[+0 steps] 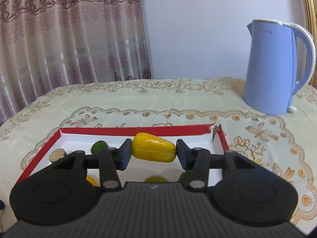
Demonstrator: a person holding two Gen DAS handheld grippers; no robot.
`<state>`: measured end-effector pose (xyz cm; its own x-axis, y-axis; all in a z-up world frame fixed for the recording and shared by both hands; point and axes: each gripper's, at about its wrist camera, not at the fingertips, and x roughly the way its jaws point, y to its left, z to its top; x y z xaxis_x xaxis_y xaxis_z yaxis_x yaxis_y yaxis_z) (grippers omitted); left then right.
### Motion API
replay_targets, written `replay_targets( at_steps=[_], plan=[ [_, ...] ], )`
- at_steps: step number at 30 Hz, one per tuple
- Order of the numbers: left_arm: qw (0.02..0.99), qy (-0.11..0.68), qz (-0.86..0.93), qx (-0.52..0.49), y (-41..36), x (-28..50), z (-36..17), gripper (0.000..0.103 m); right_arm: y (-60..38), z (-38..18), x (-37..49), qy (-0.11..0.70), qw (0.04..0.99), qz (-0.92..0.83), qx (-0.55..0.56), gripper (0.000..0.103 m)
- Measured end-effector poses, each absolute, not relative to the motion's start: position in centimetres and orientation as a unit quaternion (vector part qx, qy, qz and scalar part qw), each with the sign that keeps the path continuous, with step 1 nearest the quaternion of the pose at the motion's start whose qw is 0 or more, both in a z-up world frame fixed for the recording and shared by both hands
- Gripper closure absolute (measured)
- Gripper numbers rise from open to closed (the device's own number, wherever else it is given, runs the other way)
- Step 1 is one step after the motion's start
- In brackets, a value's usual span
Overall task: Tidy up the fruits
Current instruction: 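Carry the yellow pepper into the tray and release it with the right gripper, then grasp the green tomato in front of the tray with the right gripper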
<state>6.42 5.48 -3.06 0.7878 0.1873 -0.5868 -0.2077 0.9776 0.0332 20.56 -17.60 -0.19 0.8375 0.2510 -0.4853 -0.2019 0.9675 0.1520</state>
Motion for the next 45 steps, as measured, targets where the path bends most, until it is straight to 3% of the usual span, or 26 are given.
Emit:
replay_targets(
  at_steps=[2,8,19,31,39,43,45],
  plan=[
    [0.945,0.308,0.107,-0.016,5.5,6.4,-3.0,0.011,-18.1,-0.2,20.3,0.251,0.959,0.119,0.061,0.031],
    [0.945,0.308,0.107,-0.016,5.5,6.4,-3.0,0.01,-18.6,1.7,16.8,0.222,0.97,0.093,0.046,0.0],
    [0.949,0.301,0.095,0.009,4.7,5.9,-2.8,0.004,-19.2,0.2,6.5,0.203,0.978,0.037,-0.012,0.0],
    [0.947,0.306,0.094,-0.019,5.5,6.1,-2.8,0.003,-16.3,-1.9,4.9,0.22,0.973,0.052,-0.052,0.0],
    [0.95,0.299,0.093,-0.005,5.0,5.9,-2.8,0.003,-16.1,-2.8,5.7,0.24,0.967,0.077,-0.024,0.015],
    [0.95,0.3,0.09,-0.01,5.2,5.9,-2.8,0.003,-16.0,-3.0,6.2,0.249,0.964,0.088,-0.017,0.036],
    [0.95,0.3,0.09,-0.01,5.2,5.8,-2.8,0.003,-15.8,-3.1,6.4,0.256,0.961,0.101,-0.014,0.04]
  ],
)
